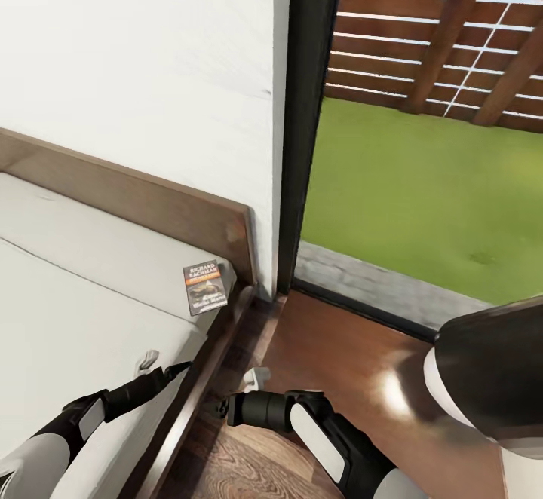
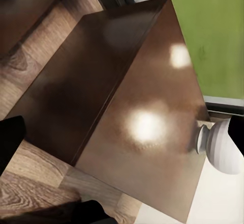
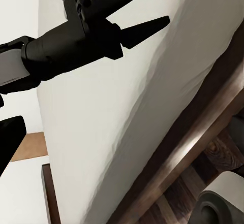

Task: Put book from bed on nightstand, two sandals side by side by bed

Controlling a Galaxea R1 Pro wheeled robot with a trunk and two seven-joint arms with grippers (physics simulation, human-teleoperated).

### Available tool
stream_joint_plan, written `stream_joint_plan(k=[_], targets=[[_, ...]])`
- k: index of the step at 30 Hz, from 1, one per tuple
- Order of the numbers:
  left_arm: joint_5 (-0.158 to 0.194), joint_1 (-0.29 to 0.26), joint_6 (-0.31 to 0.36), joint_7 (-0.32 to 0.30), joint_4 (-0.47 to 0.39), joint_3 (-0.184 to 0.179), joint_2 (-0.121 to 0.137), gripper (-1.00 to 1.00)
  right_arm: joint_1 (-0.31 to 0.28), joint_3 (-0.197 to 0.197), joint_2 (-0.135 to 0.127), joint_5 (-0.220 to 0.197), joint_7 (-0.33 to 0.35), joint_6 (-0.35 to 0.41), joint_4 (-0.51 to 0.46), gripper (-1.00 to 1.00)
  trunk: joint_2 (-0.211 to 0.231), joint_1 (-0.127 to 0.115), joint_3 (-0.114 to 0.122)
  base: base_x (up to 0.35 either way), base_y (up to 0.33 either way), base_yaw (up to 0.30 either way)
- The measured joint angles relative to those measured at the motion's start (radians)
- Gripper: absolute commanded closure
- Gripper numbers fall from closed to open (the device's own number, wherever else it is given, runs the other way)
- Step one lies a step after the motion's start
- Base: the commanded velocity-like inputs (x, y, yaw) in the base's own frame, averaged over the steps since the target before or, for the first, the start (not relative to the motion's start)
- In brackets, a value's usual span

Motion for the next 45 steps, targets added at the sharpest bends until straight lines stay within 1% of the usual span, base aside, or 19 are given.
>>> stream_joint_plan(k=[11, 21, 38, 41, 43, 44, 45], targets=[[0.000, 0.000, 0.000, 0.000, 0.001, 0.000, 0.000, -1.00, 0.000, 0.000, 0.000, 0.000, 0.000, 0.000, 0.000, -1.00, 0.000, 0.000, 0.000, 0.002, 0.005, 0.000], [0.001, 0.001, 0.000, -0.001, 0.002, 0.000, 0.000, -1.00, 0.000, 0.000, 0.000, 0.000, 0.000, 0.000, 0.000, -1.00, 0.000, 0.000, 0.000, 0.000, 0.161, 0.000], [0.001, 0.000, 0.000, -0.001, 0.002, 0.000, 0.000, -1.00, 0.000, 0.000, 0.000, 0.000, -0.001, 0.000, 0.005, -1.00, 0.000, 0.000, 0.000, 0.000, 0.008, 0.000], [0.001, 0.001, 0.000, -0.001, 0.002, 0.000, -0.001, -1.00, 0.000, -0.012, 0.000, 0.000, -0.008, 0.000, 0.033, -1.00, 0.000, 0.000, 0.000, 0.000, 0.000, 0.000], [0.000, 0.001, 0.000, -0.001, 0.002, 0.000, -0.001, -1.00, -0.001, -0.035, -0.001, -0.002, -0.010, 0.000, 0.047, -1.00, 0.000, 0.000, 0.000, 0.000, 0.000, 0.000], [0.001, 0.001, 0.000, -0.001, 0.002, 0.000, -0.001, -1.00, -0.001, -0.062, -0.001, -0.003, -0.011, 0.000, 0.049, -1.00, 0.000, 0.000, 0.000, 0.000, 0.000, 0.000], [0.001, 0.001, 0.000, -0.001, 0.002, 0.000, -0.001, -1.00, -0.001, -0.129, -0.002, -0.004, -0.012, 0.000, 0.050, -1.00, 0.000, 0.000, 0.000, 0.000, 0.000, 0.000]])
